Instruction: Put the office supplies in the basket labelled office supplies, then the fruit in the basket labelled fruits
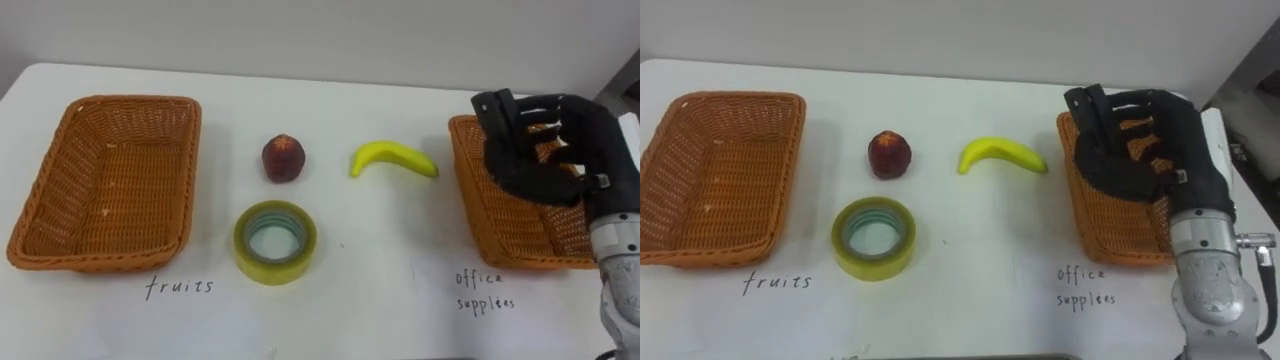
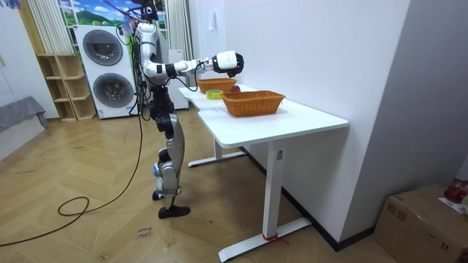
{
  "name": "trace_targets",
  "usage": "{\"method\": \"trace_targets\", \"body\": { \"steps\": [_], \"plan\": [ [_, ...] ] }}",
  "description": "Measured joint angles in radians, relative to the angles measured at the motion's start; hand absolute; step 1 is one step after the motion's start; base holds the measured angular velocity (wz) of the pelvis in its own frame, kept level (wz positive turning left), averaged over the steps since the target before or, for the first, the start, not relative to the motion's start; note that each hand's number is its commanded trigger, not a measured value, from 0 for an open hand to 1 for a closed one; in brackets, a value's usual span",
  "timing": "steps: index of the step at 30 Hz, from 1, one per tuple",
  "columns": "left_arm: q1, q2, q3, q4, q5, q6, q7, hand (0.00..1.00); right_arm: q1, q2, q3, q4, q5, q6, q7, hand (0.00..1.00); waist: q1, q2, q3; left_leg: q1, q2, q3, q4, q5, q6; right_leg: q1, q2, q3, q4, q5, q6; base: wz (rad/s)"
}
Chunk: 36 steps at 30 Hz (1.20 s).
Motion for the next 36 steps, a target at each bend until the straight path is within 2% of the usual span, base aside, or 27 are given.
{"method": "trace_targets", "body": {
  "steps": [11, 17, 32, 33, 35, 36],
  "plan": [
    [0.003, 0.002, 0.007, -0.024, -0.001, 0.000, 0.024, 0.00, 0.000, -0.014, -0.058, 0.078, -0.009, -0.001, -0.102, 1.00, -0.008, 0.005, 0.0028, 0.001, 0.000, 0.001, 0.000, 0.000, 0.000, 0.001, 0.004, 0.007, 0.000, 0.000, 0.000, 0.00],
    [0.003, 0.002, 0.007, -0.027, -0.001, 0.000, 0.038, 0.00, 0.000, -0.014, -0.058, 0.116, -0.008, 0.000, -0.102, 1.00, 0.000, 0.012, 0.0085, 0.008, 0.002, 0.017, -0.005, 0.000, 0.000, 0.000, 0.005, 0.025, 0.000, 0.000, 0.000, -0.08],
    [0.007, 0.001, 0.009, -0.025, 0.000, 0.021, 0.036, 0.00, 0.007, -0.014, -0.054, 0.176, -0.021, 0.002, -0.088, 1.00, 0.005, 0.011, 0.0064, 0.009, 0.000, 0.020, -0.005, 0.000, 0.000, -0.001, 0.005, 0.023, 0.003, 0.000, 0.000, 0.00],
    [0.007, 0.001, 0.009, -0.025, 0.000, 0.021, 0.036, 0.00, 0.007, -0.014, -0.054, 0.176, -0.021, 0.002, -0.087, 0.63, 0.005, 0.010, 0.0062, 0.009, 0.000, 0.020, -0.005, 0.000, 0.000, -0.001, 0.005, 0.023, 0.003, 0.000, 0.000, 0.00],
    [0.008, 0.001, 0.009, -0.025, -0.001, 0.021, 0.036, 0.00, 0.007, -0.014, -0.051, 0.176, -0.021, 0.002, -0.083, 0.00, 0.005, 0.008, 0.0045, 0.009, 0.000, 0.020, -0.004, 0.000, 0.000, -0.001, 0.005, 0.023, 0.003, 0.000, 0.000, 0.00],
    [0.008, 0.001, 0.008, -0.025, -0.001, 0.021, 0.036, 0.00, 0.007, -0.014, -0.050, 0.176, -0.020, 0.002, -0.082, 0.00, 0.005, 0.007, 0.0039, 0.009, 0.000, 0.020, -0.004, 0.000, 0.000, -0.001, 0.005, 0.023, 0.003, 0.000, 0.000, 0.00]
  ]
}}
